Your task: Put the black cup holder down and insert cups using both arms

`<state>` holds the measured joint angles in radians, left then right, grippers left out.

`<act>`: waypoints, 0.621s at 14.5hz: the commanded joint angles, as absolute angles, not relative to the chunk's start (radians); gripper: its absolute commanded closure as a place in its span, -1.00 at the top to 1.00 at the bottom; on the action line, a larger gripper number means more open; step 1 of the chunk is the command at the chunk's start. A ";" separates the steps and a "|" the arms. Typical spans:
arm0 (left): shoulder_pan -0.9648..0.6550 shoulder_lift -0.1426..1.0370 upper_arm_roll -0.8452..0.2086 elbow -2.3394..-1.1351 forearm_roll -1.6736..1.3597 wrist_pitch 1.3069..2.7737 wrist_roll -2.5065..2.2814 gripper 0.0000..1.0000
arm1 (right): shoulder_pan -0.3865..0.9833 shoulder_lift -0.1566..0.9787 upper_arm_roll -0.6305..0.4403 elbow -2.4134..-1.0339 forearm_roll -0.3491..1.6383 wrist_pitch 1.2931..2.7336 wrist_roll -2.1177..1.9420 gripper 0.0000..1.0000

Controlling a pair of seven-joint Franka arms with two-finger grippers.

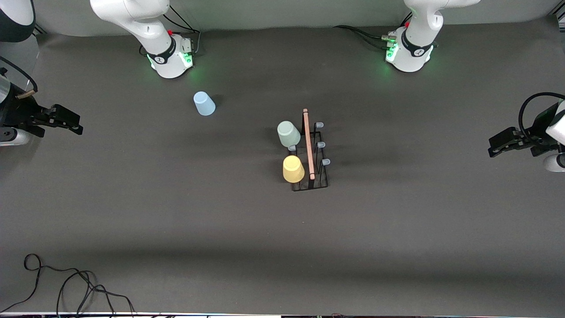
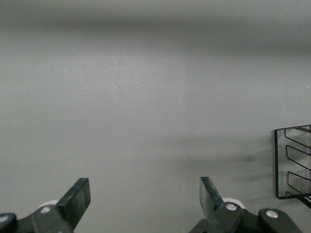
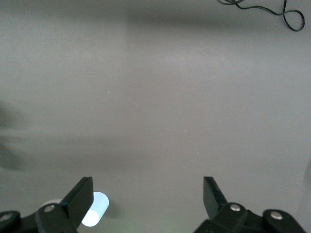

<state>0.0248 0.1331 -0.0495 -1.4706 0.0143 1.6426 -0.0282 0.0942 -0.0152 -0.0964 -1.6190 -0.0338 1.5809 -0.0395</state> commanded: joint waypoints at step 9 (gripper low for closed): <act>0.021 0.129 -0.051 -1.465 0.014 1.638 -0.035 1.00 | 0.109 0.021 -0.107 -1.585 -0.054 1.551 -0.041 1.00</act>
<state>0.0248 0.1333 -0.0499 -1.4706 0.0143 1.6427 -0.0283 0.0955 0.0112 -0.0977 -1.6096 -0.0343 1.5690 -0.0395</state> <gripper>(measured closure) 0.000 0.000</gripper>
